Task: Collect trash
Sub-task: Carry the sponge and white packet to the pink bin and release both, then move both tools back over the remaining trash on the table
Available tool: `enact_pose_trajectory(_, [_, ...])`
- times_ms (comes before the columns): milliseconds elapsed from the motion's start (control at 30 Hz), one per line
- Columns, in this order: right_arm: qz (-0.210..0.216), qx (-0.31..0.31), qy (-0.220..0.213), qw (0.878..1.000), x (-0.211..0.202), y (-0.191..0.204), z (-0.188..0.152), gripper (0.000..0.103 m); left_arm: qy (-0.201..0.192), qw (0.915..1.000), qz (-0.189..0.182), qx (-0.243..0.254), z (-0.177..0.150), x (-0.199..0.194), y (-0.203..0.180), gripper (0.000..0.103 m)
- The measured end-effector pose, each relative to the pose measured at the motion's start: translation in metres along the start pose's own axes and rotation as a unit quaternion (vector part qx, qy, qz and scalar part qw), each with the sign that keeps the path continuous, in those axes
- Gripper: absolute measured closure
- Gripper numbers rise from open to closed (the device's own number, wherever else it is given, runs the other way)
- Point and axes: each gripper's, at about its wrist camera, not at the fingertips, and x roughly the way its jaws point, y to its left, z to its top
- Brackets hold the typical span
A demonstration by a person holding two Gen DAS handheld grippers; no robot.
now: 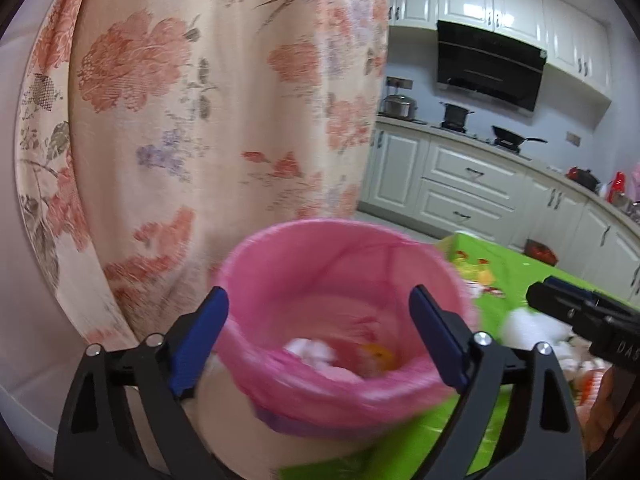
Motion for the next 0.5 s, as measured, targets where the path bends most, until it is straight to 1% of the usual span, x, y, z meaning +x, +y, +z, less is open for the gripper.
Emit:
enact_pose_trajectory(100, [-0.026,-0.003,-0.009,1.0,-0.027,-0.011,-0.013,0.04,-0.011,0.9998,-0.017,0.002,-0.011,-0.012,-0.026,0.01])
enact_pose_trajectory(200, [-0.05,0.003,-0.021,0.999,-0.059,-0.027,-0.027,0.04,-0.012,0.9992,-0.037,0.003,-0.023,-0.02,-0.054,0.009])
enact_pose_trajectory(400, [-0.104,0.017,-0.038,0.994,-0.119,-0.065,-0.056,0.04,0.008,0.9954,-0.095,0.009,-0.047,-0.027,-0.114,0.008])
enact_pose_trajectory(500, [-0.146,0.024,-0.042,0.988,-0.145,-0.087,-0.074,0.04,0.018,0.9913,-0.13,0.016,-0.061,-0.034,-0.149,0.008])
